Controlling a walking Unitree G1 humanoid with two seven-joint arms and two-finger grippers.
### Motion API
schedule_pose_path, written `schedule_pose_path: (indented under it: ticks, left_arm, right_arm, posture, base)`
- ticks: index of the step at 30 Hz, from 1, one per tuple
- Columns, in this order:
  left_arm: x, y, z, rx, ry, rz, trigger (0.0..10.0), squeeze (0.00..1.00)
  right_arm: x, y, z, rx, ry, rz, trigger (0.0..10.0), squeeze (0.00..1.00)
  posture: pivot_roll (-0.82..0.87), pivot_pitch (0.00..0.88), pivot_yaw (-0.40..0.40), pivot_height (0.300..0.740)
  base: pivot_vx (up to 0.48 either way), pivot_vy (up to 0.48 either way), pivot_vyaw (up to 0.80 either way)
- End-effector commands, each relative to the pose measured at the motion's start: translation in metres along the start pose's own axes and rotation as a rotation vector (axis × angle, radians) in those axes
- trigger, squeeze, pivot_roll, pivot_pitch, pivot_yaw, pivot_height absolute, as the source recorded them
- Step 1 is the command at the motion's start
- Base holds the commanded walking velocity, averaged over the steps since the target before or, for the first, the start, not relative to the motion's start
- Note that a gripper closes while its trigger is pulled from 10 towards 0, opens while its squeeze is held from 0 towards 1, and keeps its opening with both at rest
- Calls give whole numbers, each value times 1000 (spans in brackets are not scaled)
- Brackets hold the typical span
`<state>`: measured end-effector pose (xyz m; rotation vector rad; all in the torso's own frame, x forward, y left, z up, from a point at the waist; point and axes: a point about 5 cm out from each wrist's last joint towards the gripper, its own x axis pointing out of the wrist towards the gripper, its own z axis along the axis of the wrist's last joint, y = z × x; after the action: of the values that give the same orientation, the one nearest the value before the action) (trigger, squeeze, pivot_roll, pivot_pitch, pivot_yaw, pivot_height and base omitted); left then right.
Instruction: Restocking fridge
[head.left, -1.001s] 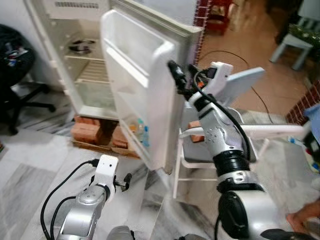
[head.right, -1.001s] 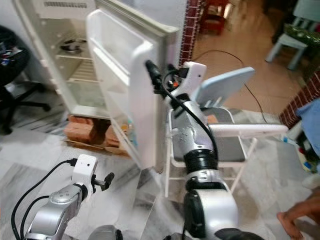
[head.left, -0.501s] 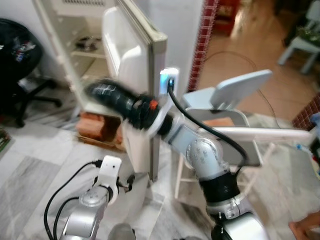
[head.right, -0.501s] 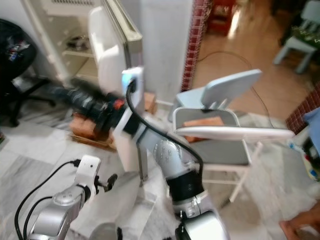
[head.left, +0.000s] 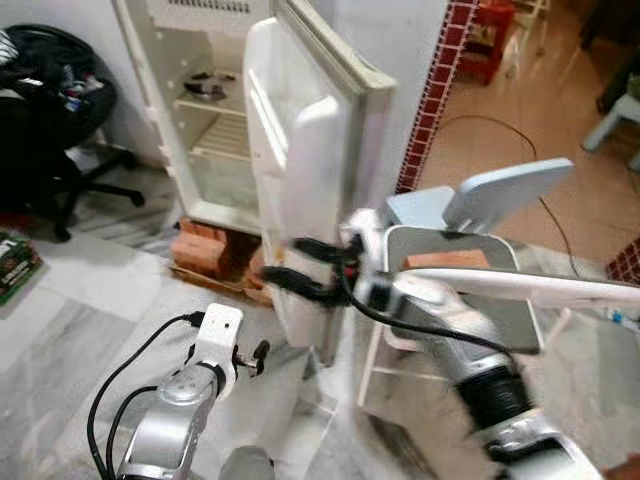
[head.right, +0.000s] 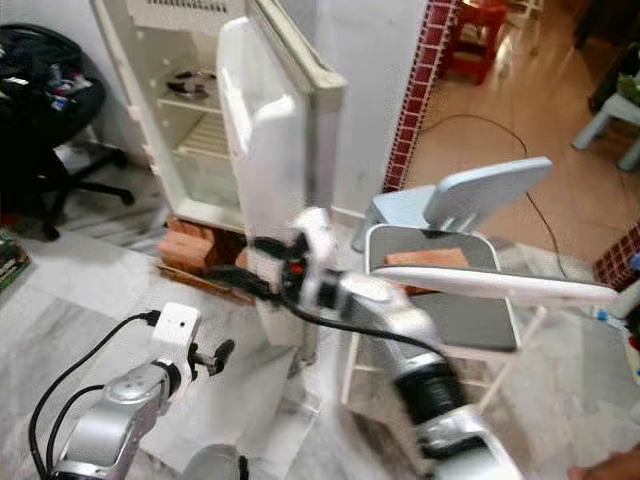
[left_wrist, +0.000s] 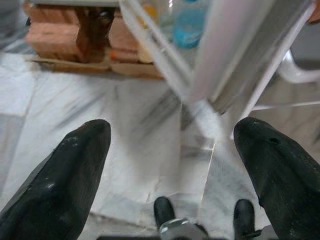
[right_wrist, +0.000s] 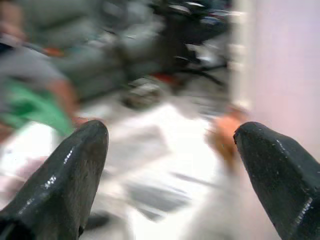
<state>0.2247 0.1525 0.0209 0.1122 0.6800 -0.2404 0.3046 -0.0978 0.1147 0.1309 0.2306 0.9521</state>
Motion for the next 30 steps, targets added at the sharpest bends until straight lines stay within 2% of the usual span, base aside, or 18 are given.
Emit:
schedule_pose_path:
  ticks: [1,2,3,4,6,7,9,10,11,15,16,17,19,20,21,22,27,30]
  left_arm:
    - [0,-1,2,7,-11,-4,10000,0]
    - [-1,2,3,14,-38,26,10000,0]
    - [-1,2,3,14,-38,26,10000,0]
    - [-2,4,4,18,-57,43,10000,0]
    - [-9,14,17,10,-204,133,10000,0]
    - [-9,14,17,10,-204,133,10000,0]
    - [-16,20,26,-15,-313,190,10000,0]
    - [-20,22,26,-35,-335,197,10000,0]
    - [-20,22,26,-35,-335,197,10000,0]
    - [-25,25,19,-55,-345,190,10000,0]
    - [-26,25,17,-42,-341,187,10000,0]
    - [-26,25,16,-37,-345,190,10000,0]
    - [-27,26,16,-42,-350,198,10000,0]
    - [-27,28,15,-51,-362,222,10000,0]
    - [-27,28,16,-57,-373,227,10000,0]
    - [-28,27,17,-64,-386,229,10000,0]
    - [-27,25,19,-70,-412,226,10000,0]
    - [-26,23,18,-74,-410,217,10000,0]
  right_arm:
    - [2,-1,4,-37,-24,-30,10000,0]
    - [-9,-16,5,-94,-31,-185,10000,0]
    - [-9,-16,5,-94,-31,-185,10000,0]
    - [-14,-21,6,-111,-39,-245,10000,0]
    - [-35,-31,7,-107,-107,-446,10000,0]
    - [-35,-31,7,-107,-107,-446,10000,0]
    - [-51,-31,3,-95,-142,-542,10000,0]
    - [-59,-27,-2,-94,-147,-563,10000,0]
    - [-59,-27,-2,-94,-147,-563,10000,0]
    - [-76,-13,-21,-95,-110,-578,10000,0]
    - [-80,-10,-28,-94,-90,-571,10000,792]
    - [-83,-7,-33,-89,-81,-571,10000,1000]
    - [-85,-6,-35,-90,-78,-579,10000,1000]
    - [-84,-7,-36,-66,-110,-637,10000,1000]
    - [-80,-7,-33,-51,-141,-666,10000,125]
    - [-76,-7,-28,-53,-180,-697,10000,0]
    - [-72,-8,-20,-62,-242,-790,10000,0]
    - [-72,-10,-14,-54,-272,-828,10000,0]
  posture:
    - [173,0,-30,740]
    - [166,0,-31,740]
    - [166,0,-31,740]
    - [166,0,-31,740]
    - [151,0,-30,740]
    - [151,0,-30,740]
    - [139,0,-23,740]
    - [129,0,-17,740]
    - [129,0,-17,740]
    - [104,0,0,740]
    - [103,0,1,740]
    - [103,0,1,740]
    - [104,0,-1,740]
    - [105,0,-3,740]
    - [108,0,-4,740]
    - [107,0,-4,740]
    - [99,0,-6,740]
    - [89,0,-4,740]
  base:
    - [0,0,0]
    - [0,0,0]
    - [0,0,0]
    - [0,0,0]
    - [0,0,0]
    - [0,0,0]
    - [0,0,0]
    - [0,0,0]
    - [0,0,0]
    - [0,0,0]
    - [0,0,0]
    - [0,0,0]
    - [0,0,0]
    - [0,0,0]
    - [0,0,0]
    - [0,0,0]
    - [102,0,0]
    - [282,0,656]
